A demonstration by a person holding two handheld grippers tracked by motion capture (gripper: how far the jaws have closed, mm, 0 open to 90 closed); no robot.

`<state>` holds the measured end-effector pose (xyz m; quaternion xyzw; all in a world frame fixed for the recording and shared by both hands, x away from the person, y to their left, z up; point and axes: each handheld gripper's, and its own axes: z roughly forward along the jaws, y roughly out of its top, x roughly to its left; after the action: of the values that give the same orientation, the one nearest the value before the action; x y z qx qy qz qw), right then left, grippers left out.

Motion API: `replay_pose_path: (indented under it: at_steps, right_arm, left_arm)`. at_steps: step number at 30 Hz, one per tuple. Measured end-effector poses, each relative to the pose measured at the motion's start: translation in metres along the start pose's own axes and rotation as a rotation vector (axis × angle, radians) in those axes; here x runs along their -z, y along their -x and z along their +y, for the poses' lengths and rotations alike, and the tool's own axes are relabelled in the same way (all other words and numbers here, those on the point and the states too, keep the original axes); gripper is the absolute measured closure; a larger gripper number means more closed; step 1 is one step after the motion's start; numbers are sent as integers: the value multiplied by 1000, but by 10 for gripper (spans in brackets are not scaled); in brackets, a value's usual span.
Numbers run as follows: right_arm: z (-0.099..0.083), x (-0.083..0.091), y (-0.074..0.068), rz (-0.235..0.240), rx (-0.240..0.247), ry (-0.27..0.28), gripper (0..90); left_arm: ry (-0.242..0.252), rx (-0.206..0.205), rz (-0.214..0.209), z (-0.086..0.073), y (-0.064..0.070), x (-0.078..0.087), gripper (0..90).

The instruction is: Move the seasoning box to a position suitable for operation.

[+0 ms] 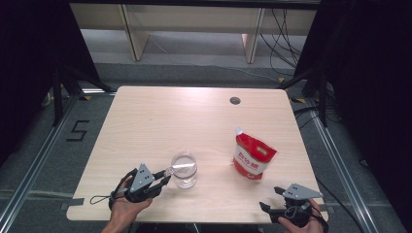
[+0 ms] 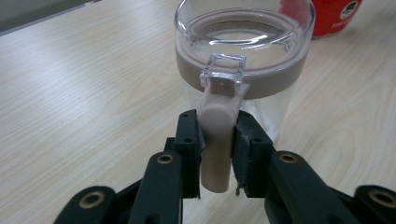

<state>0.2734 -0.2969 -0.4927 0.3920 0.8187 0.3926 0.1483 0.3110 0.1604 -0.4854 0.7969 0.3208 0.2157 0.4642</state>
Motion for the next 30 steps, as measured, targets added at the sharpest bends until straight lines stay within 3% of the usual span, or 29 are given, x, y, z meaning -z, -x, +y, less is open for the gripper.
replay_pose_path:
  at_steps: [1, 2, 10, 12, 13, 17, 18, 19, 20, 30]
  right_arm:
    - [0, 0, 0, 0, 0, 0, 222]
    - [0, 0, 0, 0, 0, -1, 222]
    - [0, -1, 0, 4, 5, -1, 223]
    - [0, 0, -1, -6, 5, -2, 224]
    - [0, 0, -1, -5, 5, -2, 226]
    - [1, 0, -1, -7, 16, 5, 231]
    - [1, 0, -1, -6, 17, 5, 233]
    - [0, 1, -4, 0, -21, -8, 233]
    - [0, 1, -4, 0, -21, -8, 233]
    - [1, 1, -1, 1, 22, 12, 233]
  left_arm:
    - [19, -29, -8, 1, 0, -2, 730]
    - [5, -48, -13, 2, 0, -1, 730]
    - [21, -53, -92, 3, 7, -5, 730]
    - [27, -93, -115, 4, 7, -8, 731]
    - [29, -70, -121, 4, 9, -9, 730]
    - [31, -84, -139, 5, 10, -11, 730]
    - [39, -104, -155, 6, 9, -12, 730]
    - [40, -77, -153, 5, 11, -13, 730]
    - [41, -81, -158, 5, 12, -13, 730]
    - [49, -87, -190, 7, 17, -17, 730]
